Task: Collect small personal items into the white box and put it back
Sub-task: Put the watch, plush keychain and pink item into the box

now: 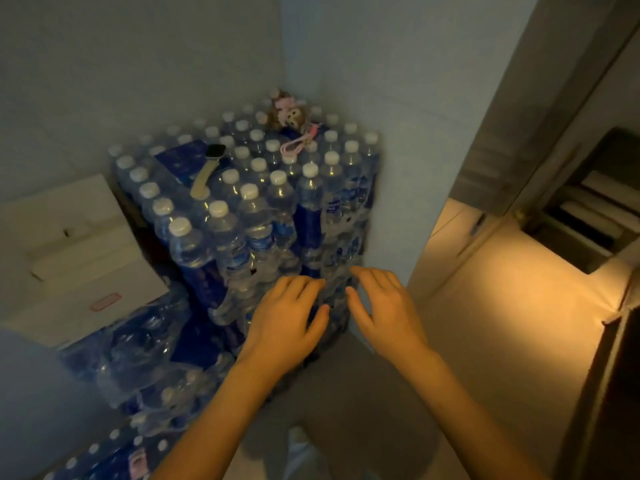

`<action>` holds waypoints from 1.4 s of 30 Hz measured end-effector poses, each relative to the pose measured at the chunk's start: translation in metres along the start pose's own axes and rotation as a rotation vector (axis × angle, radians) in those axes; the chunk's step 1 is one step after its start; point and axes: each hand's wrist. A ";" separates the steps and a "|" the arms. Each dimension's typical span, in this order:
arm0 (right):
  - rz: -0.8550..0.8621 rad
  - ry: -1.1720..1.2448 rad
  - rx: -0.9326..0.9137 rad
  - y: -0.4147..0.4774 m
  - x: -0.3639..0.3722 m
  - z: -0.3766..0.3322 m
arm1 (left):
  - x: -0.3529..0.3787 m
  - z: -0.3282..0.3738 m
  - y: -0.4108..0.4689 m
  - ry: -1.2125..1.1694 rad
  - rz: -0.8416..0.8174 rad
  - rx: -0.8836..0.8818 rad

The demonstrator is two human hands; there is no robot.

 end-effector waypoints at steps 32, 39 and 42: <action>0.114 0.323 -0.482 0.389 0.039 0.024 | -0.087 -0.138 0.196 0.138 0.540 -0.516; -0.001 0.287 -0.390 0.432 0.065 0.035 | -0.079 -0.169 0.180 0.153 0.507 -0.726; -0.043 0.270 -0.281 0.440 0.075 0.040 | -0.075 -0.182 0.176 0.253 0.413 -0.790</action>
Point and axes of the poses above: each hand's wrist, its own y-axis towards the middle knuckle, its own x-axis out of the palm, z = x × y, and after that the axes turned 7 degrees about -y, right-handed
